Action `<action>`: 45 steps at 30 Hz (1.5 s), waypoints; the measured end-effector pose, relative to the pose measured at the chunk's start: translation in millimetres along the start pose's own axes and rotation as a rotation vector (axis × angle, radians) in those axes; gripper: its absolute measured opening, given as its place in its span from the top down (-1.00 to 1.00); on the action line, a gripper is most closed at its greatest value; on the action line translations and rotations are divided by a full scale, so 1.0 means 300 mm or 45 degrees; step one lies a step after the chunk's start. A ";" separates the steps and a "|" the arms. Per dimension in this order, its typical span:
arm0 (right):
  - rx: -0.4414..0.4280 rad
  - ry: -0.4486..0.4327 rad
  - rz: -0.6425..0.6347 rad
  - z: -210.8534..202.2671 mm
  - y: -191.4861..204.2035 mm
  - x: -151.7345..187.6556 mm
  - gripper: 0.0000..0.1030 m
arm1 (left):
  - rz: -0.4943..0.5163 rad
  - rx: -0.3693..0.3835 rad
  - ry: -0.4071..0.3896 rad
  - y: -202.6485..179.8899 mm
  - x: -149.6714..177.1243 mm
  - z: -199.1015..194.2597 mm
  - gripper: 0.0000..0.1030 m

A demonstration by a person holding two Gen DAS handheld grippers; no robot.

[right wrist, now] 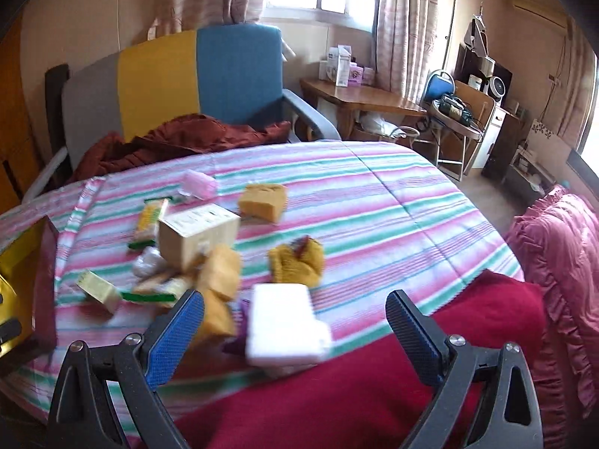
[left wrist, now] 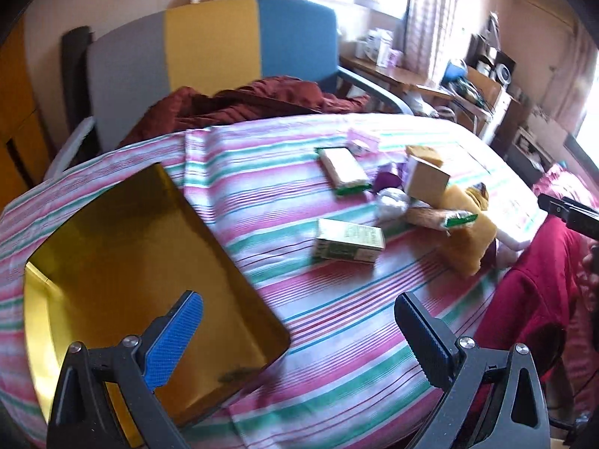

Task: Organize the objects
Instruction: 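Grasp the green-and-white box with the left tool while the right tool grasps the white block, then carry both items over the gold tray and open both tools to drop them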

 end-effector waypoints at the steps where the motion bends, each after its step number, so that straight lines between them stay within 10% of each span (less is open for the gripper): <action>1: 0.003 0.026 -0.022 0.006 -0.019 0.012 -0.93 | 0.013 -0.007 0.011 -0.008 0.000 0.019 -0.99; 29: -0.208 0.515 -0.277 0.315 0.088 0.087 -0.74 | 0.164 -0.083 0.289 -0.145 -0.060 0.479 -0.99; 32: -0.201 0.566 -0.282 0.337 0.086 0.101 -0.53 | 0.133 -0.038 0.301 -0.150 -0.055 0.494 -0.44; 35: -0.212 0.635 -0.304 0.365 0.094 0.128 -0.12 | 0.119 -0.023 0.286 -0.146 -0.058 0.490 -0.41; 45: -0.210 0.412 -0.137 0.231 0.040 0.035 -0.11 | -0.008 0.092 0.080 -0.114 -0.127 0.242 -0.41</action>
Point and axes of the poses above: each gripper's, at about its wrist camera, not at the fingertips, and z roughly the way its jaws point, y to its left, x to its underside, the point moved 10 cm from there along z, roughly the way its jaws point, and after that the axes turned 11 degrees about -z, right-handed, at the moved point
